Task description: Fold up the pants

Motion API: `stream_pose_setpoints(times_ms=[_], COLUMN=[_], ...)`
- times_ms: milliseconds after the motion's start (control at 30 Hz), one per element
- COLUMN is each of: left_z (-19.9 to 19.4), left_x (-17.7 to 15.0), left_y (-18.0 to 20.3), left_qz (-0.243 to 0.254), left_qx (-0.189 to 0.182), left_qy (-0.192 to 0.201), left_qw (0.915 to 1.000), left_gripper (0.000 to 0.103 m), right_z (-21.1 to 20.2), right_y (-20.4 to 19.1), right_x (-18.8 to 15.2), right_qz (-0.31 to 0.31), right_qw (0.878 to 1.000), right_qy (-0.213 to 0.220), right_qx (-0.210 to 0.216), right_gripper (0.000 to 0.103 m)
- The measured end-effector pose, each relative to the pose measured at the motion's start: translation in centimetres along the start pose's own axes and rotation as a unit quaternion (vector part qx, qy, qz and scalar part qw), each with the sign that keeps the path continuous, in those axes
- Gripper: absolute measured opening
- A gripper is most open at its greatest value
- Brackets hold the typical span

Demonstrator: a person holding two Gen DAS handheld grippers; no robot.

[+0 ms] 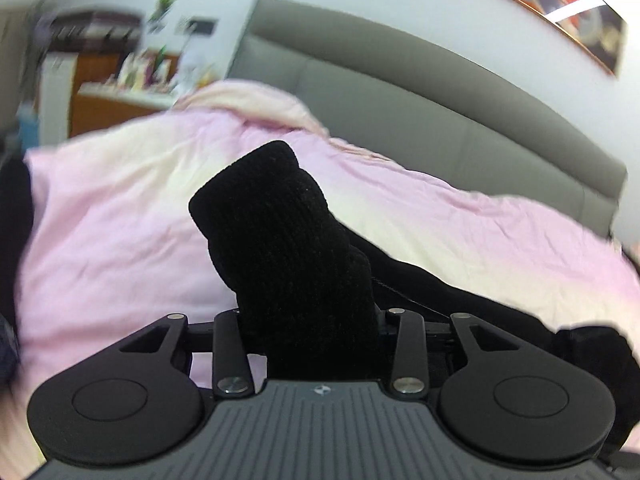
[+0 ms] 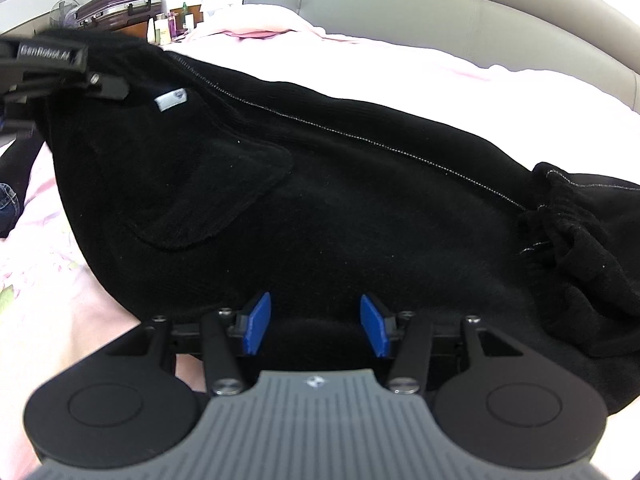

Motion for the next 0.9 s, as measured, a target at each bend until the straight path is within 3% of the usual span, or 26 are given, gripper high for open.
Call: stream_pose_setpoints(times_ms=[133,267,367,500,633,800,900], left_z=[0.1,1.4,1.9,1.9,2.2,2.0,2.3], left_x=[-1.1,-2.9,-4.8,-7.6,-9.7,-11.7,-12.7], left_y=[4.3,6.8,8.4,10.9,12.4,12.7,12.7], left_qz=[0.101,0.167,0.230,0.315,0.354,0.357,0.371], left_qx=[0.001,0.004,0.005,0.004,-0.012,-0.045,-0.053], left_qy=[0.015,0.016,0.012,0.008,0.005,-0.019,-0.033], left_qw=[0.9948,0.9857,0.9731,0.9492,0.9352,0.9327,0.9266], left_gripper=[0.044,0.044,0.044,0.044,0.044,0.044,0.045], right_z=[0.0,-0.2,-0.3,-0.6,-0.7,-1.3,-2.0], right_y=[0.2,0.2,0.4,0.7,0.8,1.2,1.9], right_x=[-0.2,-0.4,-0.6,-1.0,-0.9,-1.1,-1.4], right_qz=[0.007,0.013,0.019,0.033,0.037,0.044,0.044], right_qw=[1.000,1.000,0.999,0.998,0.997,0.997,0.998], right_qy=[0.006,0.019,0.030,0.043,0.050,0.052,0.051], right_qx=[0.005,0.011,0.020,0.031,0.035,0.032,0.019], right_gripper=[0.048,0.048,0.048,0.048,0.048,0.048,0.048])
Point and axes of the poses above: each gripper's, at about its wrist camera, not at the fingertips, and z roughly the way its jaws point, y to its right, x to its top, the point moved 10 cm from there along z, roughly the way its jaws point, and after that the axes turned 14 degrees about -z, right-handed, at the moved point
